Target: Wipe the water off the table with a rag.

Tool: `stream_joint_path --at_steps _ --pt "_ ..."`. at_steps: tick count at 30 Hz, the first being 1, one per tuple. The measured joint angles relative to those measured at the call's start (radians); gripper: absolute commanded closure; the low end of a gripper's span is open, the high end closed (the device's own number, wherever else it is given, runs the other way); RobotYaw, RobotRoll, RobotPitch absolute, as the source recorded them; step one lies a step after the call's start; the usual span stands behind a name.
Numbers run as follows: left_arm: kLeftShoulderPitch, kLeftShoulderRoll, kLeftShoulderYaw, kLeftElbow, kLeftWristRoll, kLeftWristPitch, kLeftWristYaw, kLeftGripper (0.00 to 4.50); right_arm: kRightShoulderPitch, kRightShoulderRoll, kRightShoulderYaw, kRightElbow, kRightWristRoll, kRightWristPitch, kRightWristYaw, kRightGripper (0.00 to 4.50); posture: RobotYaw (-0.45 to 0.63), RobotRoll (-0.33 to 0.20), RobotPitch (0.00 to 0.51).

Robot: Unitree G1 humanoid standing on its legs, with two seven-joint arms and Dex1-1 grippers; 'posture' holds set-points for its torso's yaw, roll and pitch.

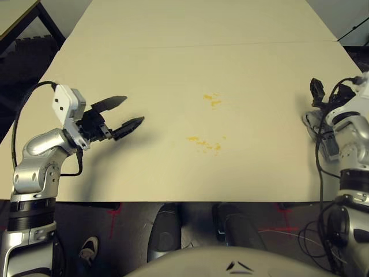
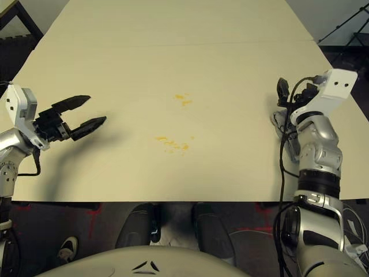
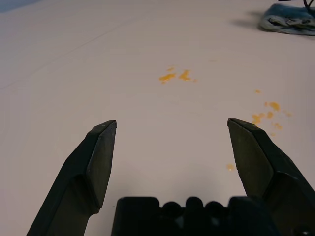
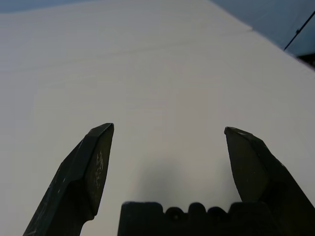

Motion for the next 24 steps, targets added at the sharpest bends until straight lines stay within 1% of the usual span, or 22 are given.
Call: stream_joint_path --at_steps 2,5,8,11,13,18,22,24 --pt "-0.020 -0.015 -0.007 0.001 0.008 -0.016 0.000 0.00 0.003 -0.061 0.002 -0.009 0.015 0.096 0.050 0.02 0.17 0.000 0.172" --pt "-0.021 -0.019 -0.016 0.007 0.020 -0.036 -0.009 0.00 0.010 -0.179 0.031 -0.015 0.017 0.227 0.134 0.02 0.16 0.000 0.170" --pt "-0.020 -0.021 -0.025 0.044 0.036 -0.065 -0.025 0.00 0.011 -0.266 0.048 -0.020 0.022 0.345 0.212 0.02 0.16 0.000 0.169" --pt "-0.020 -0.022 -0.030 0.074 0.048 -0.087 -0.033 0.00 0.022 -0.347 0.087 -0.056 0.029 0.432 0.310 0.02 0.16 0.000 0.169" --pt "-0.020 -0.026 -0.031 0.079 0.051 -0.093 -0.033 0.00 0.052 -0.402 0.125 -0.108 0.041 0.484 0.393 0.02 0.16 0.000 0.170" --pt "-0.019 -0.031 -0.037 0.079 0.054 -0.100 -0.033 0.00 0.101 -0.409 0.175 -0.209 0.058 0.549 0.471 0.02 0.16 0.000 0.170" --pt "-0.015 -0.031 -0.037 0.078 0.054 -0.101 -0.031 0.00 0.157 -0.394 0.235 -0.219 0.013 0.538 0.456 0.02 0.17 0.000 0.172" --pt "-0.010 -0.031 -0.037 0.076 0.054 -0.101 -0.029 0.00 0.171 -0.381 0.243 -0.219 -0.010 0.511 0.446 0.02 0.18 0.000 0.176"
